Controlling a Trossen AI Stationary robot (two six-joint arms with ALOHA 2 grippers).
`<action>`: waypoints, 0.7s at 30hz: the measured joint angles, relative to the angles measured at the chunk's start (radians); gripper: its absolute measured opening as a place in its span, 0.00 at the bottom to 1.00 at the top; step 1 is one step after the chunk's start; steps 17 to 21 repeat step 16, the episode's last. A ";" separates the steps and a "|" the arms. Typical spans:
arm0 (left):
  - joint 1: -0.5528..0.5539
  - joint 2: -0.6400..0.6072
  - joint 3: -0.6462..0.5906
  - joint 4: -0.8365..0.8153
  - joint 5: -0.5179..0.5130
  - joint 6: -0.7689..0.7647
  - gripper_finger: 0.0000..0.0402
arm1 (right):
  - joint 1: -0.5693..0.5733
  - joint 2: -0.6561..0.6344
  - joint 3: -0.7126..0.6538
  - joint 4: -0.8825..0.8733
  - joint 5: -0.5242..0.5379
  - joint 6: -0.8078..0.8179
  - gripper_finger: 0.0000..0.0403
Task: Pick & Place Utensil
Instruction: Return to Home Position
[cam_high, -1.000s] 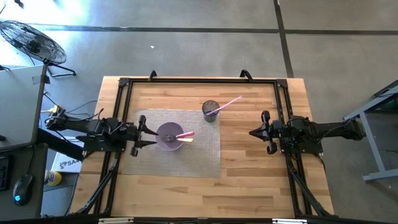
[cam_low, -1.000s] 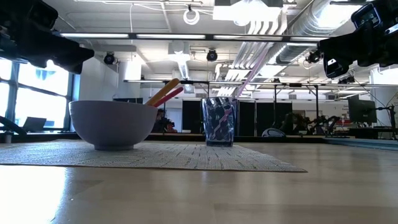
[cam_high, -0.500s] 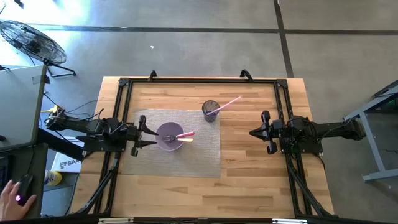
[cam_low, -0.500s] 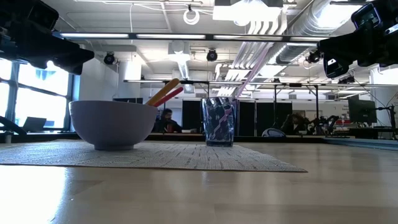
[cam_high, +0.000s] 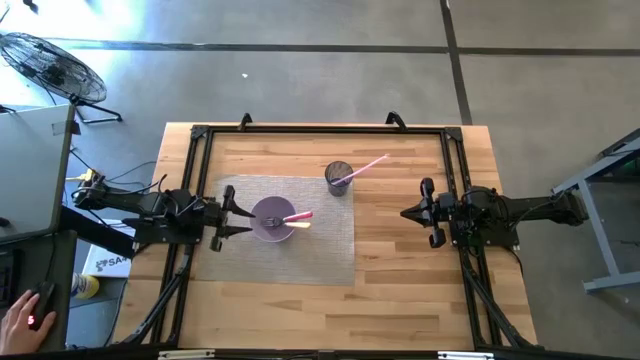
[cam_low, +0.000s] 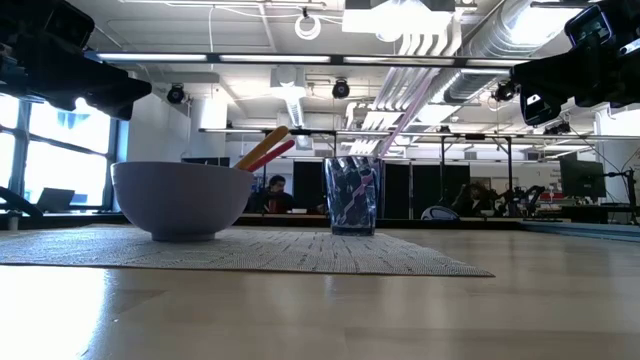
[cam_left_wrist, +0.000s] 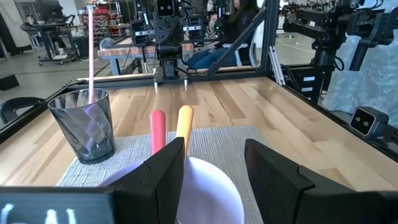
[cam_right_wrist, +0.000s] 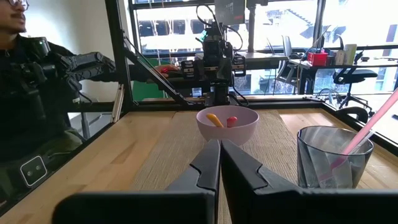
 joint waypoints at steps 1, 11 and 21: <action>0.000 0.000 0.000 0.000 0.000 0.000 0.41 | 0.000 0.000 0.000 0.000 0.000 0.000 0.02; 0.000 0.000 0.000 0.000 -0.001 0.000 0.41 | 0.000 0.000 0.000 0.000 0.000 0.000 0.01; 0.000 0.000 0.000 0.000 -0.001 0.000 0.41 | 0.000 0.000 0.000 0.000 0.000 0.000 0.02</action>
